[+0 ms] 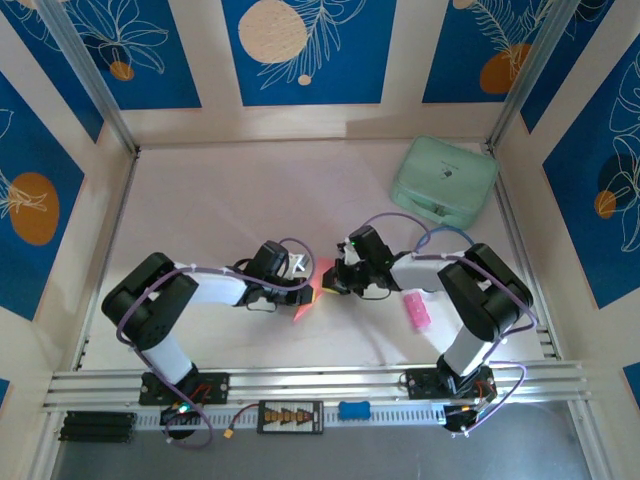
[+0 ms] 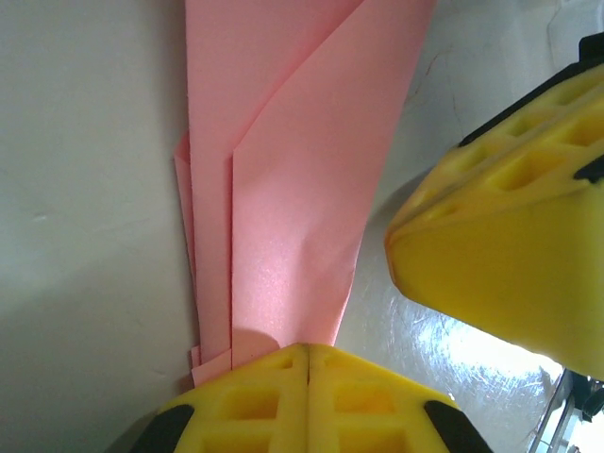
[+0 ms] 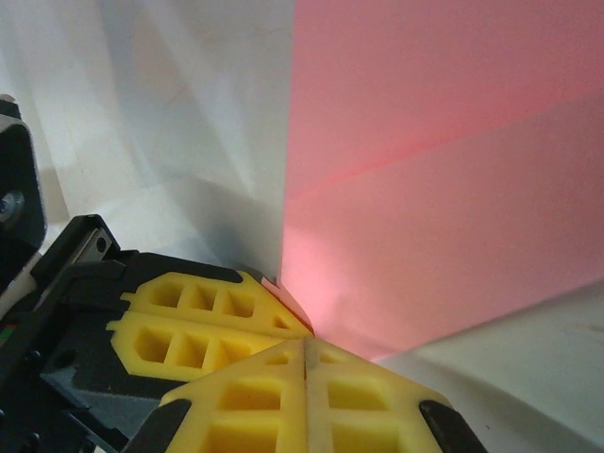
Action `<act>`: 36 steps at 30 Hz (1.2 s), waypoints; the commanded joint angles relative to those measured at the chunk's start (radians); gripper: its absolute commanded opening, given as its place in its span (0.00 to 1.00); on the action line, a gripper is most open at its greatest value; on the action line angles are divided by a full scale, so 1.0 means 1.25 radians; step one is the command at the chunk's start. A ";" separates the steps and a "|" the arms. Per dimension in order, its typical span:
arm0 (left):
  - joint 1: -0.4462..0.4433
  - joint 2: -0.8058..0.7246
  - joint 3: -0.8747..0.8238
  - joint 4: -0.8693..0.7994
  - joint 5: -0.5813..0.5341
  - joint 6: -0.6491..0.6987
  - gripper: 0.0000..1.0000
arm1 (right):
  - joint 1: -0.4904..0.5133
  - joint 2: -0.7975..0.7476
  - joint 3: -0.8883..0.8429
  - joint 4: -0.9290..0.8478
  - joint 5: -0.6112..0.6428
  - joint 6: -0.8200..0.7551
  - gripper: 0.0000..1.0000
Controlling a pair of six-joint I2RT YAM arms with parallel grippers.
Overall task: Fold a paper plane with a square sheet of paper (pick it up from the middle)
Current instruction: Fold the wing for the fifth time at the center of the table.
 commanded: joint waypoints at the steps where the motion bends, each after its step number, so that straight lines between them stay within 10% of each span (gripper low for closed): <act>1: -0.005 0.018 -0.036 -0.099 -0.015 -0.003 0.00 | 0.007 -0.024 -0.009 0.005 -0.001 0.012 0.04; 36: -0.003 0.020 -0.039 -0.097 -0.010 -0.002 0.00 | 0.041 0.044 0.027 0.005 -0.006 0.019 0.03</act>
